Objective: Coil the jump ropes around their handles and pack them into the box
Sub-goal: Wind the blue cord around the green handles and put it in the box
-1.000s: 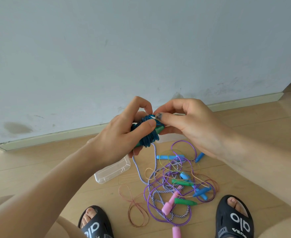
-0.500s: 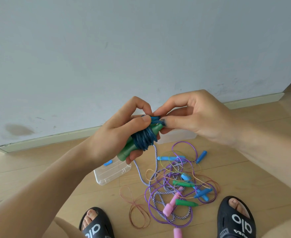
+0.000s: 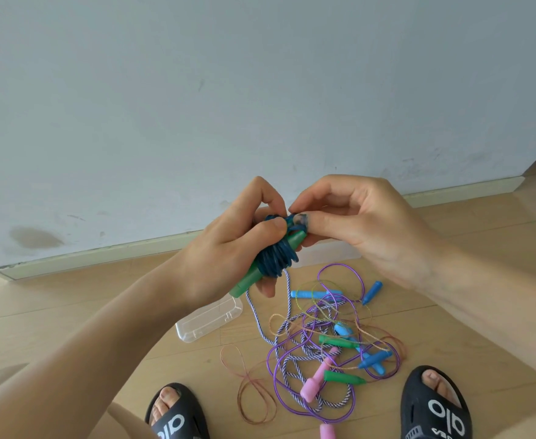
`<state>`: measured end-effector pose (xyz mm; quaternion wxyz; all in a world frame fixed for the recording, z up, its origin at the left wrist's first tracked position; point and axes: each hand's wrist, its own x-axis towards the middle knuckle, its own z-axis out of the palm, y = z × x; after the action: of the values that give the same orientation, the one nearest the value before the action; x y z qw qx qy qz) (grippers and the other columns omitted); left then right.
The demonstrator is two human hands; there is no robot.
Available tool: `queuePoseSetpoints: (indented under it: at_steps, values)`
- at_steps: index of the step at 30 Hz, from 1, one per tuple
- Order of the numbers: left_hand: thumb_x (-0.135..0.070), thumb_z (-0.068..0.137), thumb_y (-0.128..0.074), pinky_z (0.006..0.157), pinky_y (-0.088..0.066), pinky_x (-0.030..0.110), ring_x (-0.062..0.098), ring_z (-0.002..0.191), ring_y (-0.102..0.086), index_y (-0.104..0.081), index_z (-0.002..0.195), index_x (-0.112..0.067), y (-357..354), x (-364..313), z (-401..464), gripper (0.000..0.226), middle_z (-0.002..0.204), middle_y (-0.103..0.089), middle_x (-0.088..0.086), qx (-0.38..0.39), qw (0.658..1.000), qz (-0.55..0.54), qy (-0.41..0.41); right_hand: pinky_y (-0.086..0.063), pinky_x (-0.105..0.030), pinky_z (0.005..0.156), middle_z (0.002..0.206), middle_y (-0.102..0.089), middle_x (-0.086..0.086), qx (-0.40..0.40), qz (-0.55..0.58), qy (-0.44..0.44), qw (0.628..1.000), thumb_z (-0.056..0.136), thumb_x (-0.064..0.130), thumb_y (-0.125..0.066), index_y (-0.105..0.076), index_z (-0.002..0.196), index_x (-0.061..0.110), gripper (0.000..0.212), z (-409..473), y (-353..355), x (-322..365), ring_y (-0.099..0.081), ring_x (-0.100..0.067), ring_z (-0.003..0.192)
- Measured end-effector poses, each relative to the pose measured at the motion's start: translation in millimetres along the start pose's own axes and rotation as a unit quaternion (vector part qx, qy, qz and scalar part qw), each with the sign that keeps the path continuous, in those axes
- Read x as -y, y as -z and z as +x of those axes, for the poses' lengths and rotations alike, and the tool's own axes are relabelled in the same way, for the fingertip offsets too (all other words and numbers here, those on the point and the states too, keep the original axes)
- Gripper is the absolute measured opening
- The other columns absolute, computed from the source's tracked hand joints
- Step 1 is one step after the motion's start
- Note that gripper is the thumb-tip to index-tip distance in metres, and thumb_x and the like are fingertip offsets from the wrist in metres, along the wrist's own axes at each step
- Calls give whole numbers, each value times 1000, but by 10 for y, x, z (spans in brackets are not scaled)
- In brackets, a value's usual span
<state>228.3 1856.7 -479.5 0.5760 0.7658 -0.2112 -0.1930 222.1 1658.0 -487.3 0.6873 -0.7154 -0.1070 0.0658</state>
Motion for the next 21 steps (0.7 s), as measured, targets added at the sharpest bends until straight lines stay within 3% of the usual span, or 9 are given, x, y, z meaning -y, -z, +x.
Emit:
queuePoseSetpoints:
  at_steps: [11, 15, 21]
  values:
    - [-18, 97, -40, 55, -53, 43, 40, 52, -62, -37, 101, -16, -1, -15, -5, 5, 89, -61, 18, -24, 998, 64, -4, -57, -38, 85, 92, -74, -19, 9, 23, -48, 999, 87, -3, -67, -73, 87, 6, 11, 63, -58, 37, -68, -32, 85]
    - [-9, 103, -38, 59, -53, 48, 38, 52, -63, -38, 101, -16, -29, -3, -5, 7, 87, -59, 18, -42, 995, 88, -11, -55, -43, 88, 96, -71, -27, -1, 72, -73, 995, 85, -6, -64, -70, 85, 1, 9, 58, -101, 45, -66, -33, 85]
    - [-10, 102, -37, 56, -46, 31, 36, 53, -65, -36, 101, -16, -74, -22, 31, 6, 85, -60, 19, -68, 994, 85, 6, -56, -34, 78, 83, -69, -23, -28, 113, -64, 991, 85, -8, -61, -67, 80, 2, 14, 67, -142, 51, -64, -32, 77]
